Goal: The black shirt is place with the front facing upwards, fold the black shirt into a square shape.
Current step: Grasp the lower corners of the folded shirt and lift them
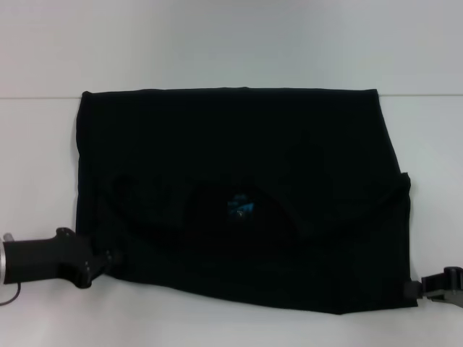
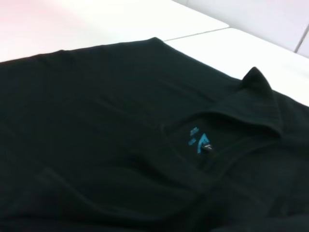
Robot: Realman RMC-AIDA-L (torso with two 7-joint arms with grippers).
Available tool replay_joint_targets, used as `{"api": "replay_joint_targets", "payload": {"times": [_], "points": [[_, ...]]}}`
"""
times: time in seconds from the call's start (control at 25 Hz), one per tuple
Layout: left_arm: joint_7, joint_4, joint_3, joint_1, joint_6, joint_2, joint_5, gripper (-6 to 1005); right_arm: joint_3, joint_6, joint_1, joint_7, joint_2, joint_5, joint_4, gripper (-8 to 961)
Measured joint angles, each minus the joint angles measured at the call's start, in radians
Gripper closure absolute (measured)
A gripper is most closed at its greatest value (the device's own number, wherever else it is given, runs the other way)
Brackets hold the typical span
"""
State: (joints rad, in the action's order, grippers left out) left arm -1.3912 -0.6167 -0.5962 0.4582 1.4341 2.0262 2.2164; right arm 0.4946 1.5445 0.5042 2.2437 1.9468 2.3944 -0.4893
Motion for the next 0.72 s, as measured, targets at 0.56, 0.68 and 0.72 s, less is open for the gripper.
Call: {"api": "replay_joint_targets", "payload": {"times": [0.56, 0.68, 0.72], "points": [[0.093, -0.002, 0.121, -0.098, 0.278, -0.029, 0.008, 981, 0.007, 0.203, -0.074, -0.230, -0.055, 0.011, -0.005, 942], [0.095, -0.002, 0.120, -0.109, 0.313, -0.028, 0.031, 981, 0.014, 0.235, -0.082, -0.293, -0.053, 0.031, -0.001, 942], [0.096, -0.003, 0.120, -0.112, 0.329, -0.028, 0.046, 981, 0.017, 0.248, -0.084, -0.311, -0.049, 0.044, 0.000, 942]]}}
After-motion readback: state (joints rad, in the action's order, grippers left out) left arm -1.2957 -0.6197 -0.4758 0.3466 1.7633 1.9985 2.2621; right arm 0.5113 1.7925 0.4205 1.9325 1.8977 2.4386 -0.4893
